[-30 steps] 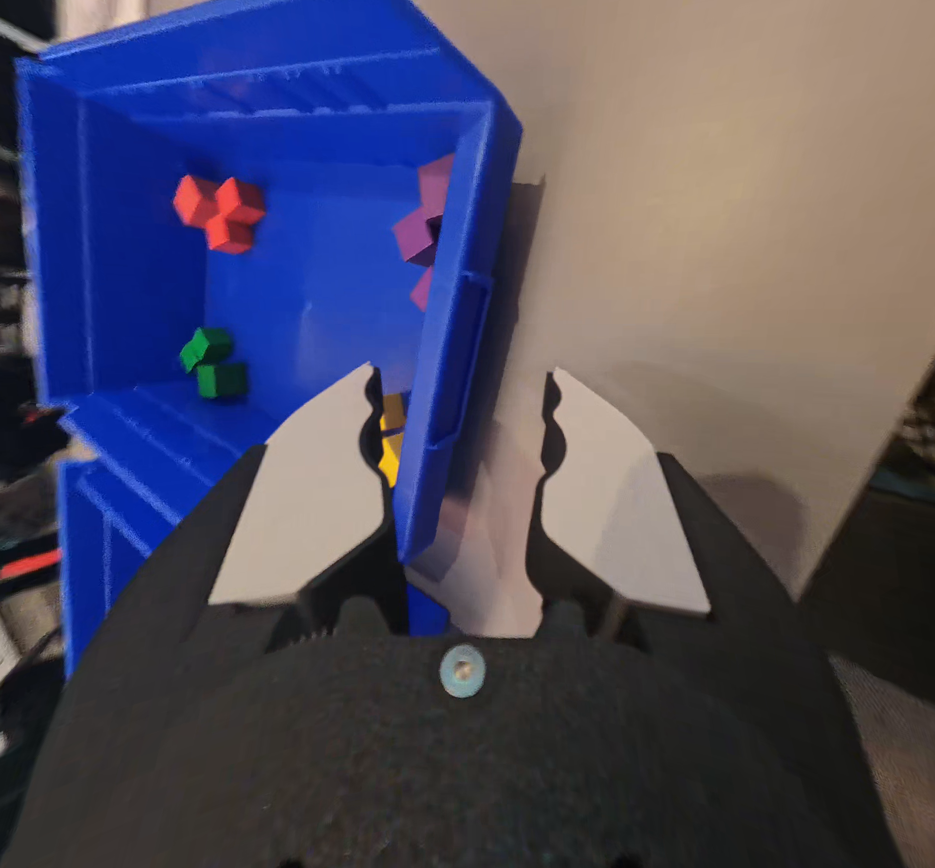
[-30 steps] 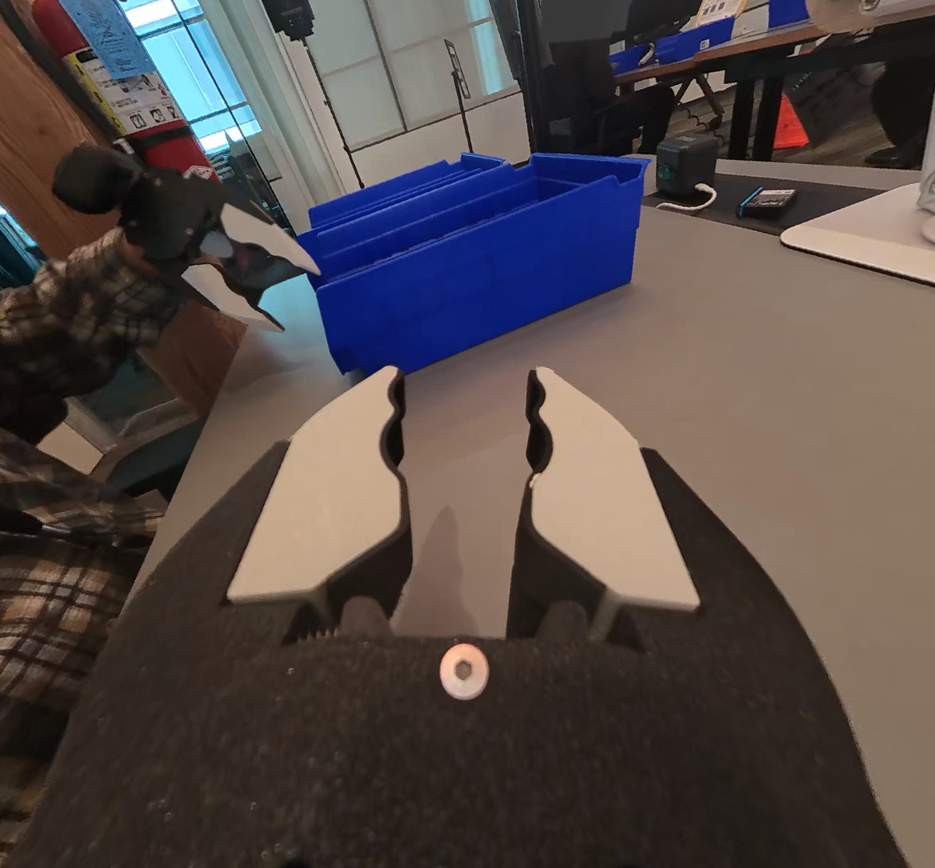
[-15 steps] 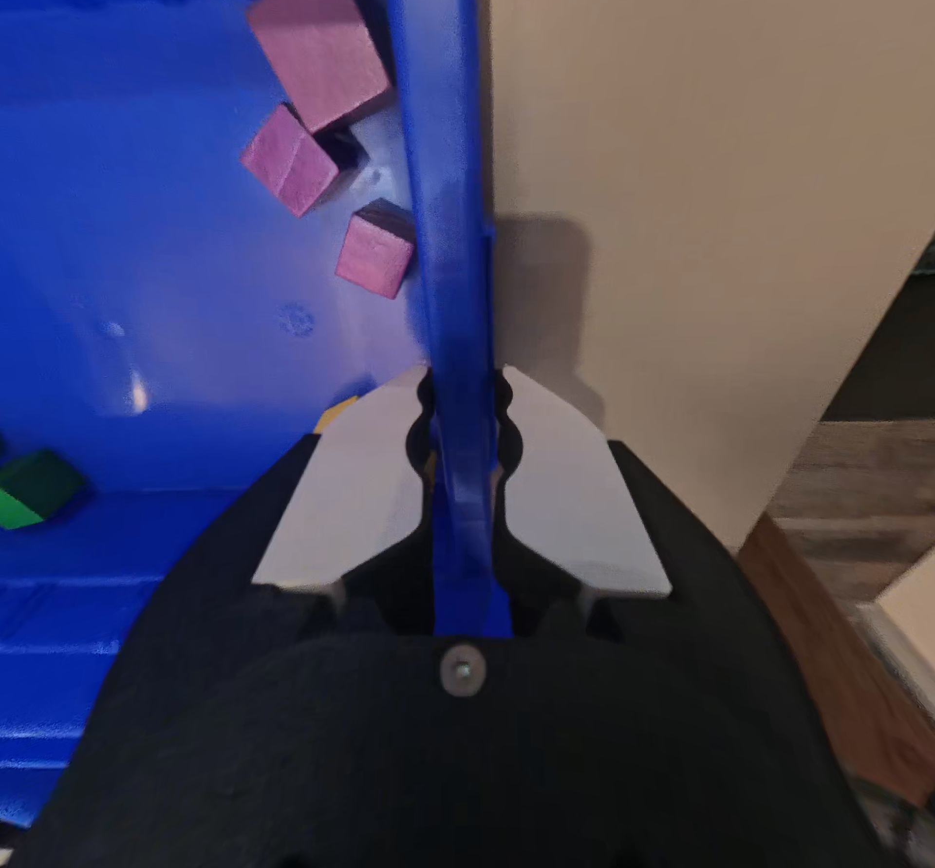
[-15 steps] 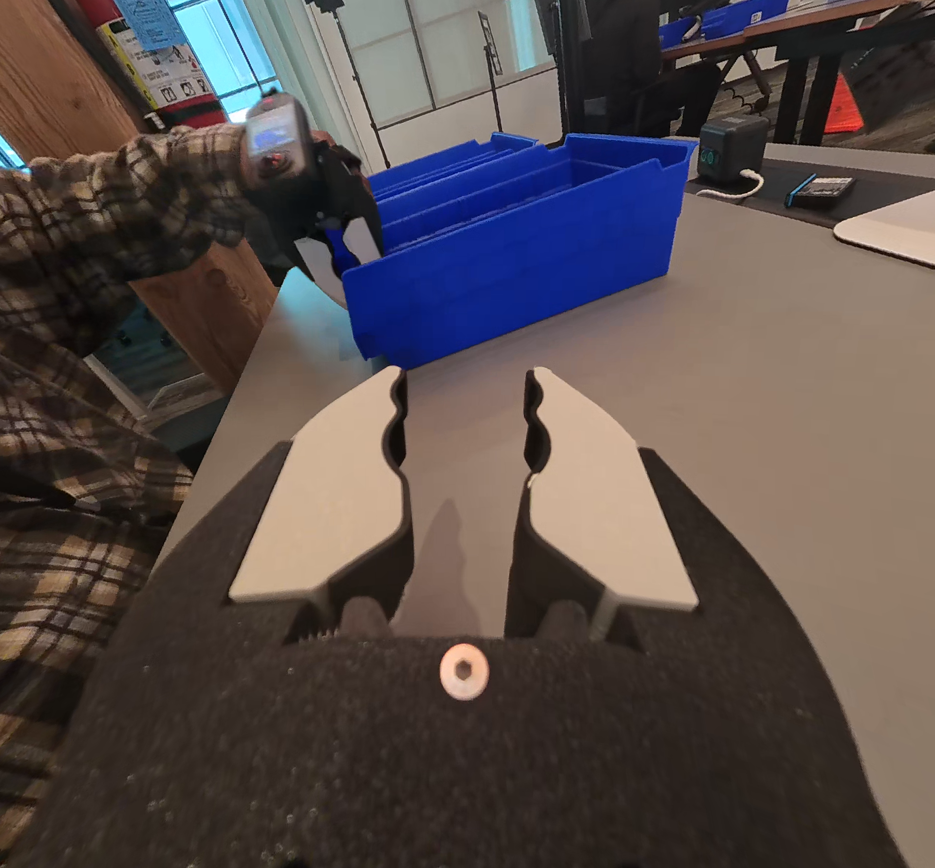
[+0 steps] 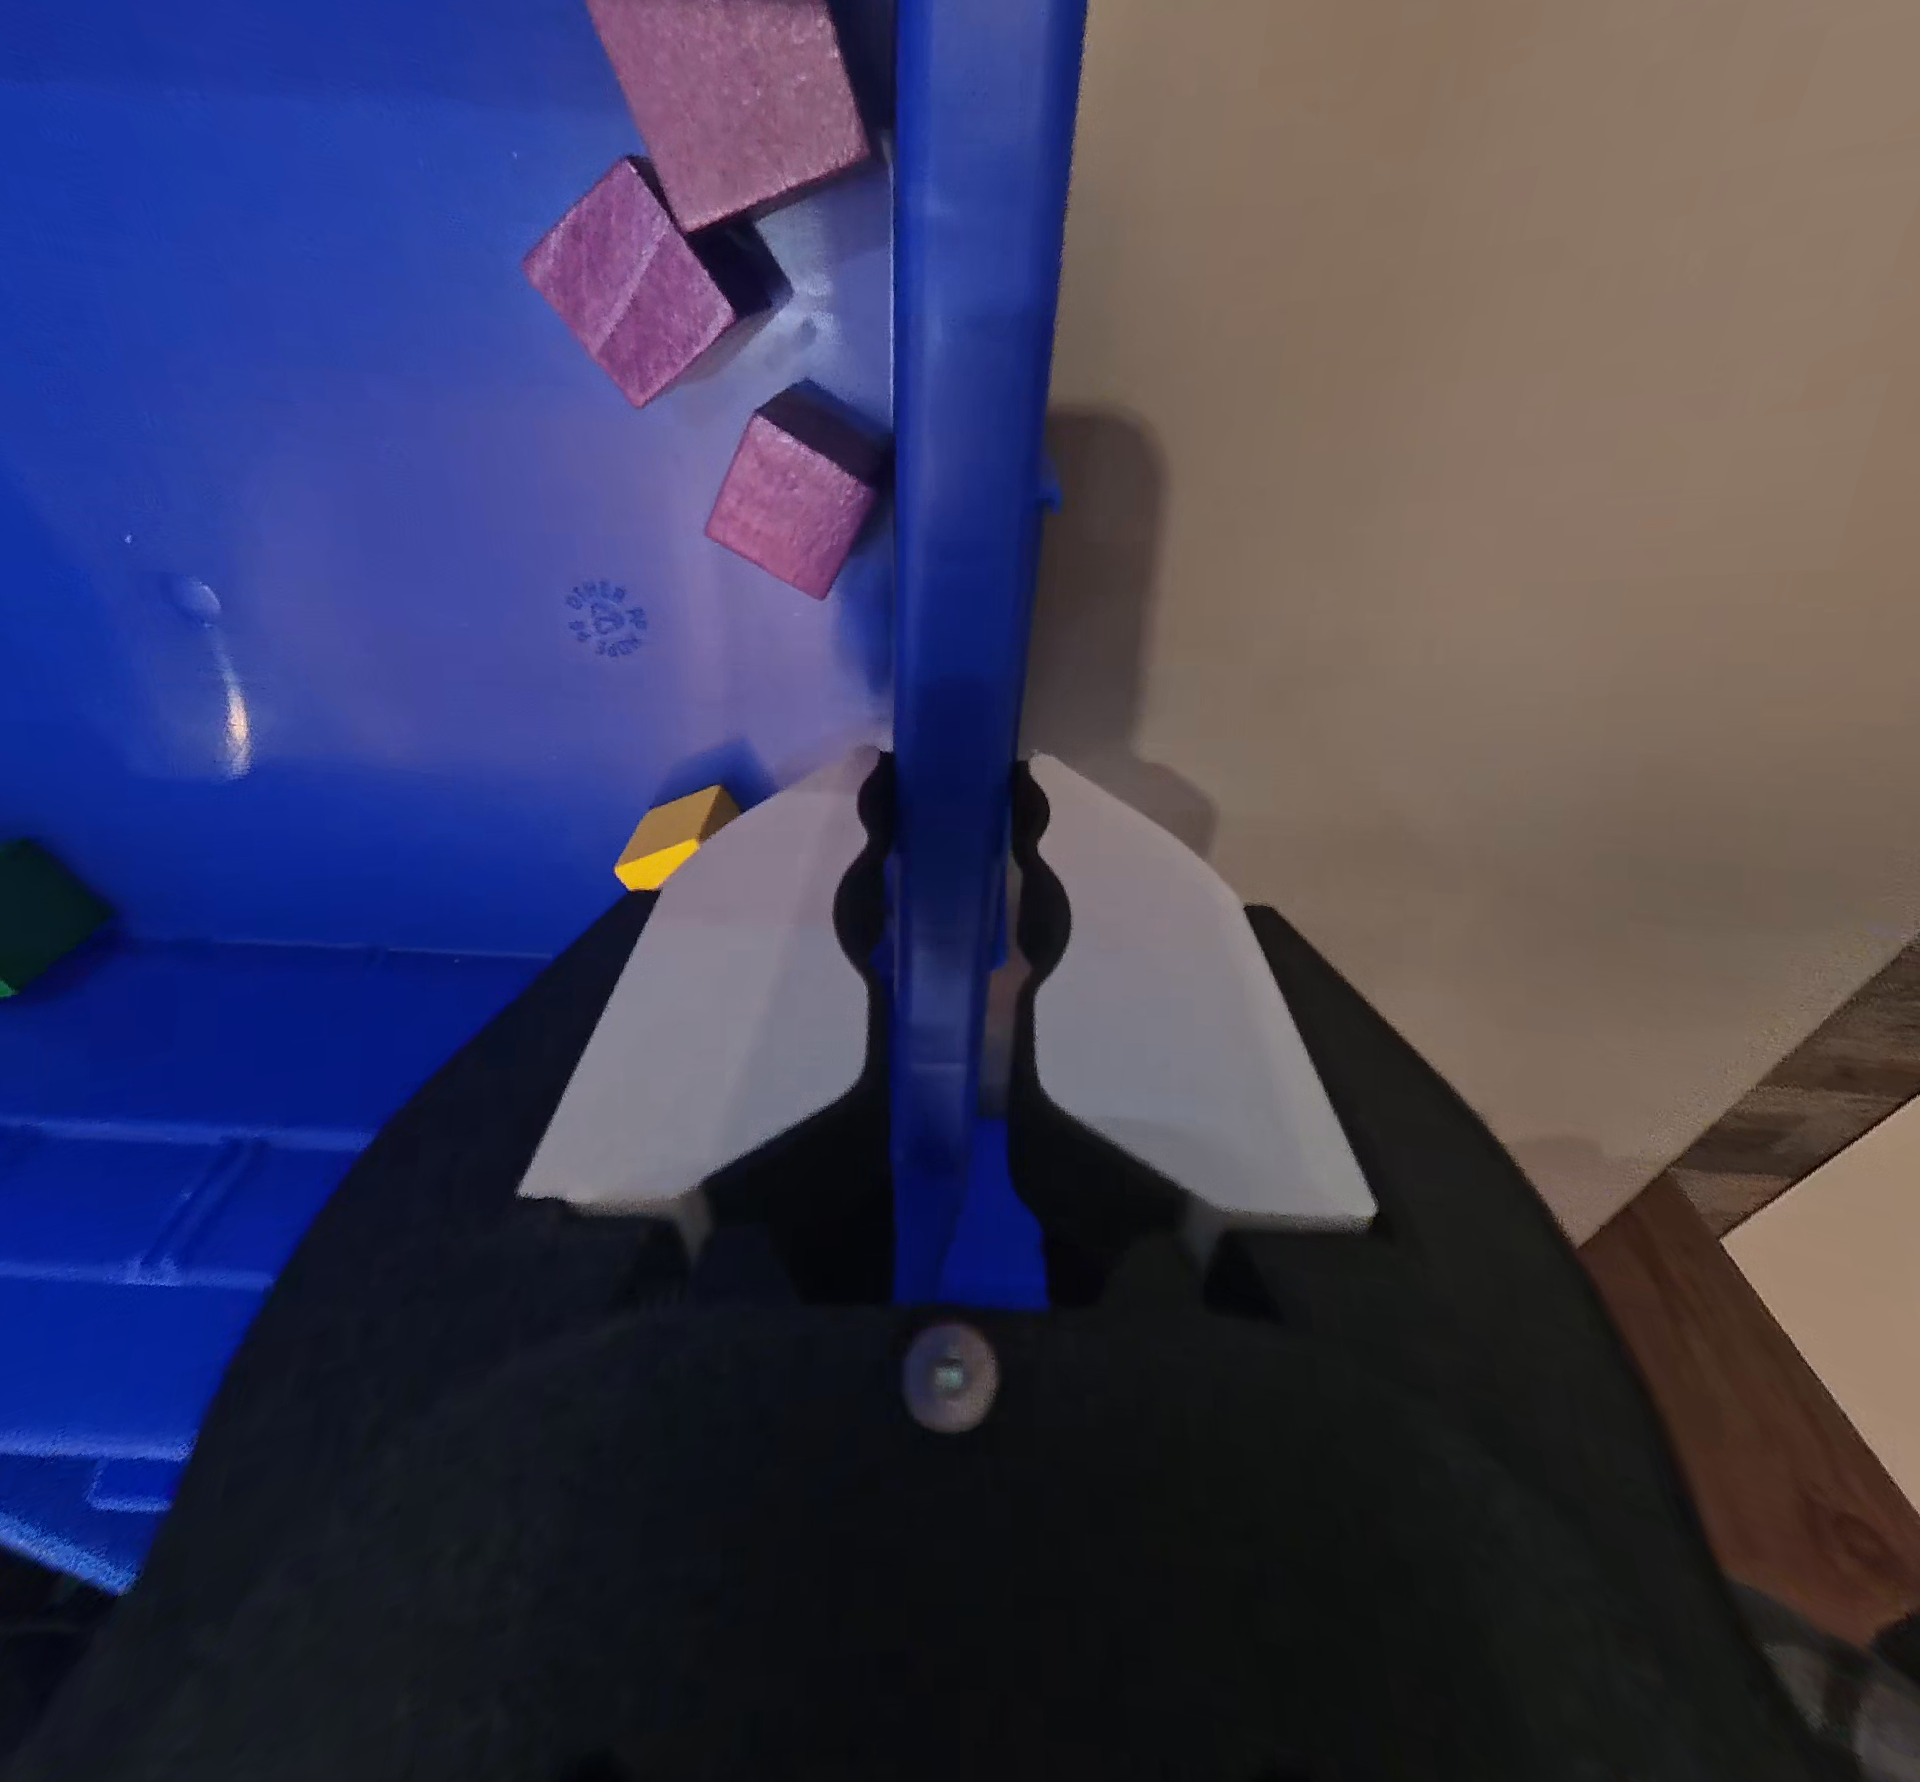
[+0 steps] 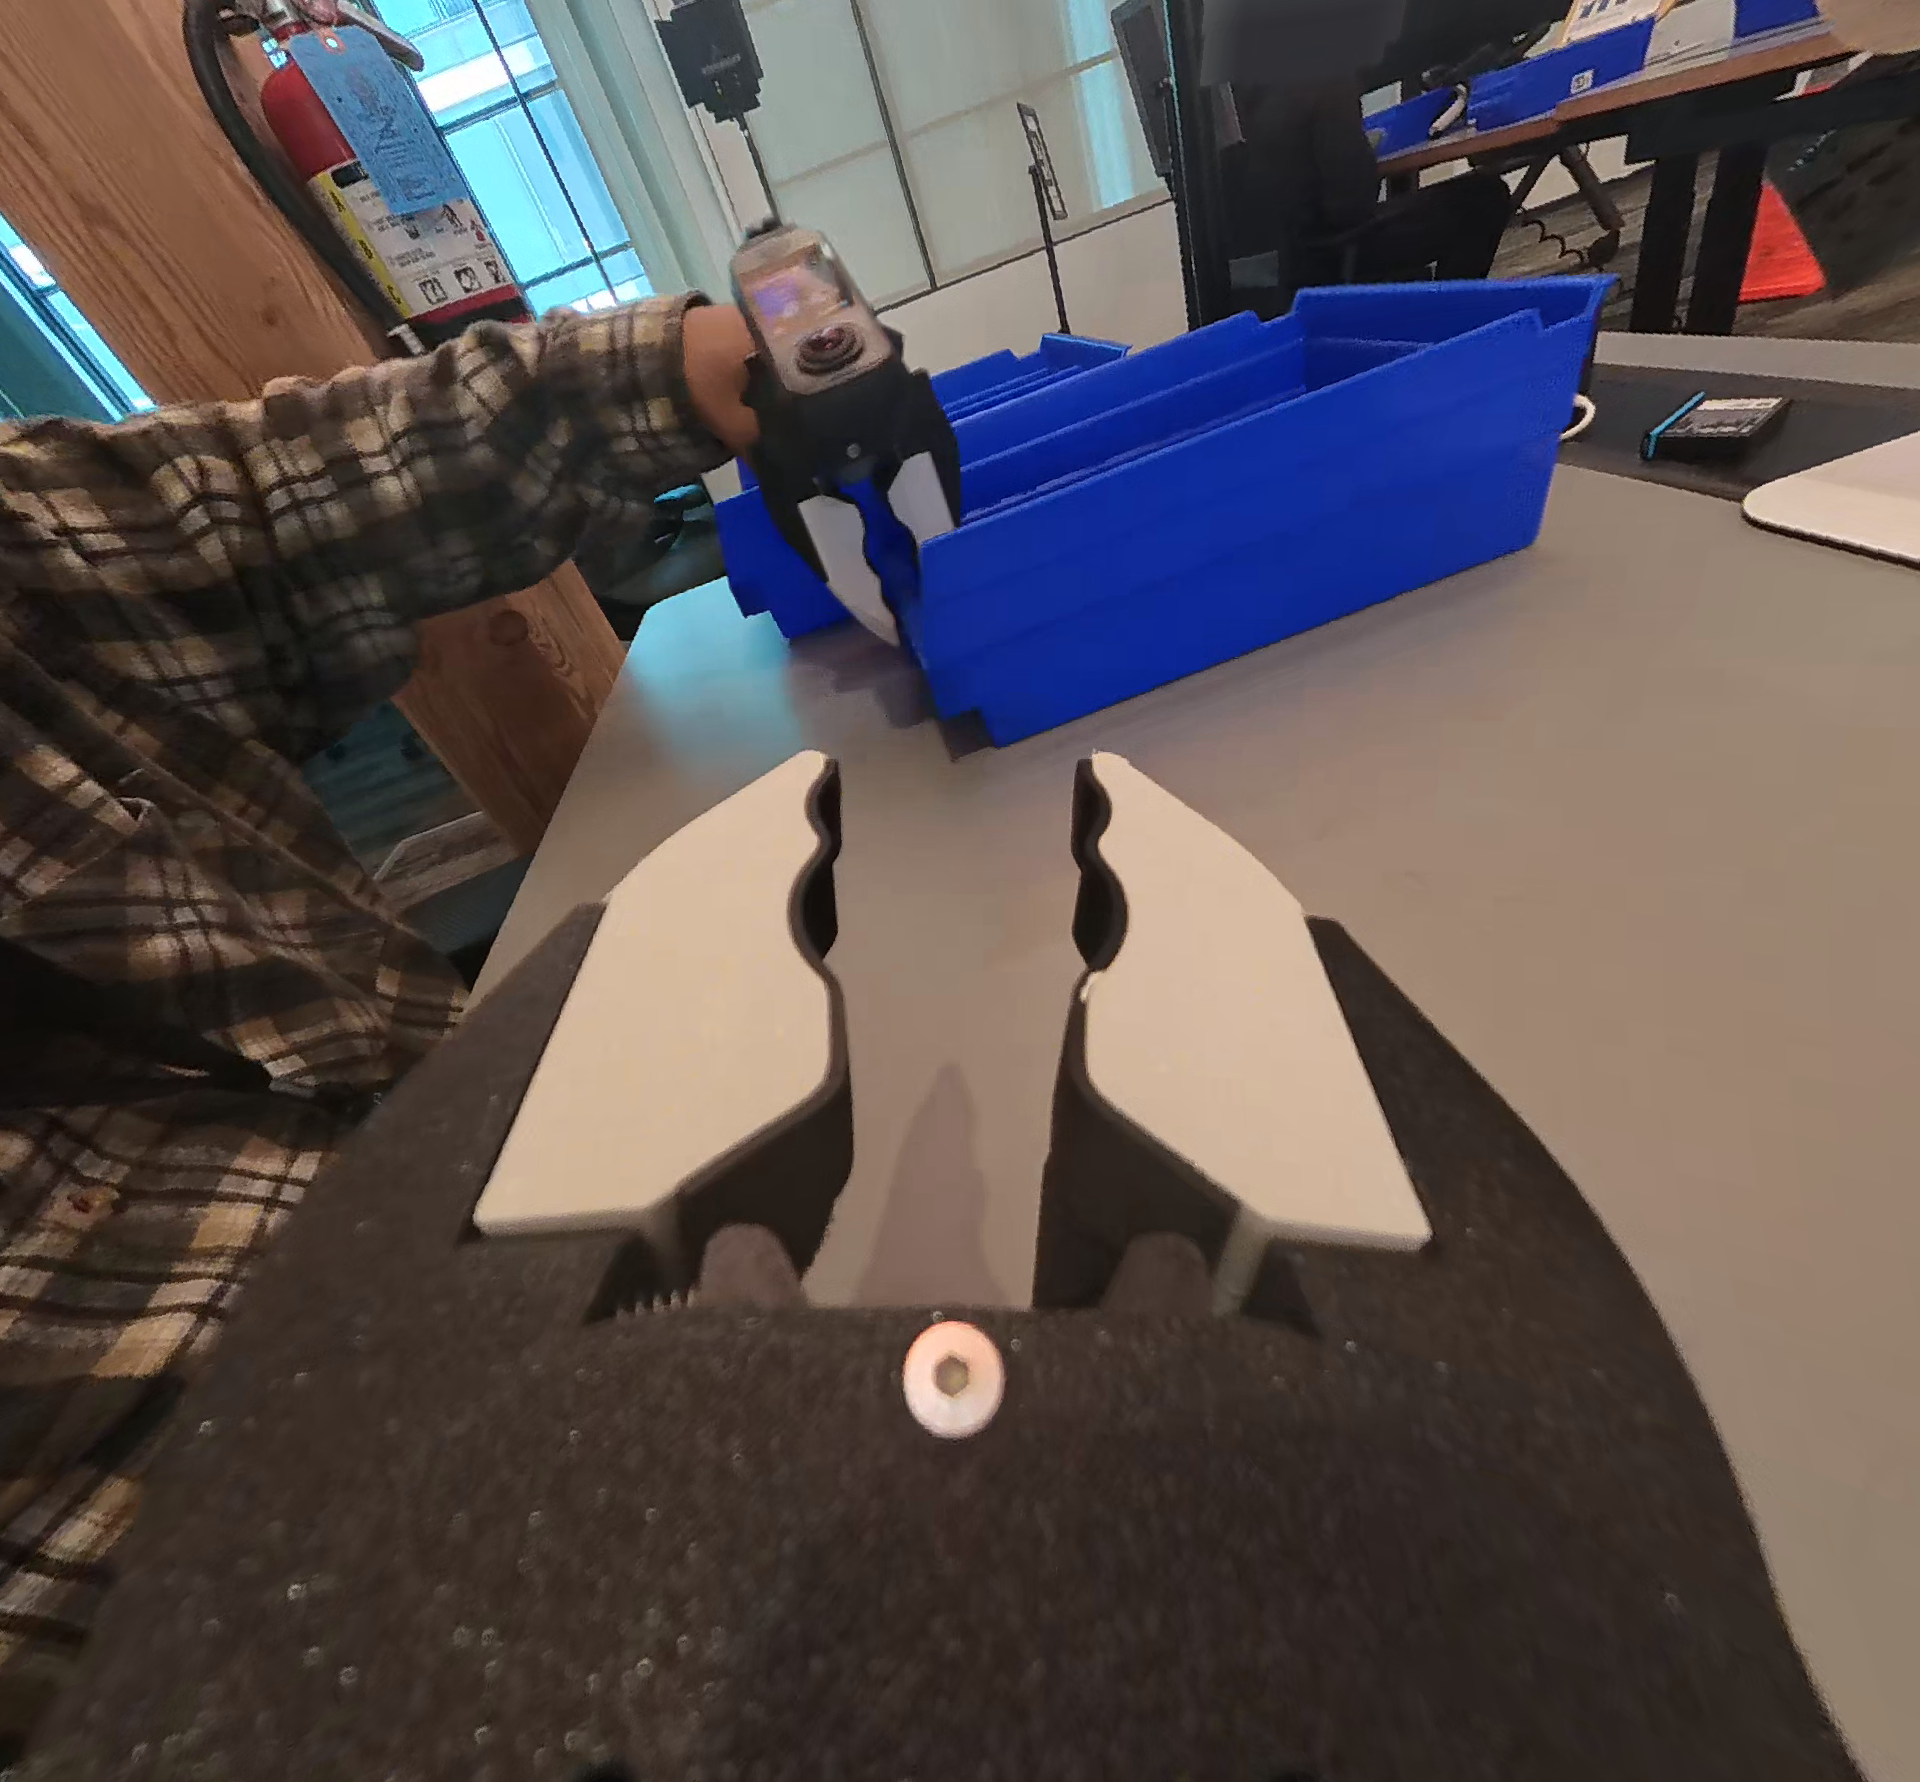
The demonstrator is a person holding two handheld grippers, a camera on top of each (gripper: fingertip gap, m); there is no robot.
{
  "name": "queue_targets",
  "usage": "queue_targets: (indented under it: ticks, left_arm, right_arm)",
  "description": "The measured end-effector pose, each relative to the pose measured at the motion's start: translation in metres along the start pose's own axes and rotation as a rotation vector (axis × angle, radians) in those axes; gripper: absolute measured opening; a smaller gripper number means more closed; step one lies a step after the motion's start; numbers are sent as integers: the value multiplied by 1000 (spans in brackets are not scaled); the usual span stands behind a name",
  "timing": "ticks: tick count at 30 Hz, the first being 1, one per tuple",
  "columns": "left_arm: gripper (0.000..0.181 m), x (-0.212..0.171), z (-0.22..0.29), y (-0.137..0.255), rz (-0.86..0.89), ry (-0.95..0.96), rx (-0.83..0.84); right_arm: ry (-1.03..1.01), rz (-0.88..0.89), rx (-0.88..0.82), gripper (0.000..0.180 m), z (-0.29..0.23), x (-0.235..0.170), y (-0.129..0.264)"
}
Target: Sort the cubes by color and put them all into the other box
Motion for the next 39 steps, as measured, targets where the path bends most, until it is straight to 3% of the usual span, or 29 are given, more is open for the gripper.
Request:
queue_targets:
  ticks: [13,20,23,27,29,34,39]
  left_arm:
    - [22,-6,-50,9,-11,30,61]
    - [25,-12,-61,19,16,122,225]
    - [30,-23,-53,48,116,201,364]
    - [64,-52,-17,93,299,386,485]
    - [72,-71,8,102,348,474,544]
    - [74,-111,54,83,479,702,609]
    - [70,-132,53,51,529,914,549]
  right_arm:
    - [-18,0,7,42,3,0,2]
    - [-16,8,36,45,-3,3,2]
    - [-10,31,45,48,-7,7,4]
    - [-19,59,72,50,-12,12,6]
    - [-14,69,82,50,-15,14,7]
    - [3,76,93,51,-22,16,6]
    - [-18,66,93,51,-19,12,4]
Point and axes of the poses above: each gripper's, where its closed fingertips meet, y back along the fingers, x out of its top, z = x × y across the jaws, the point moved 5 cm from there along y, back along the fingers, and after that the axes turned 11 degrees about -x, right-handed, at the moved point
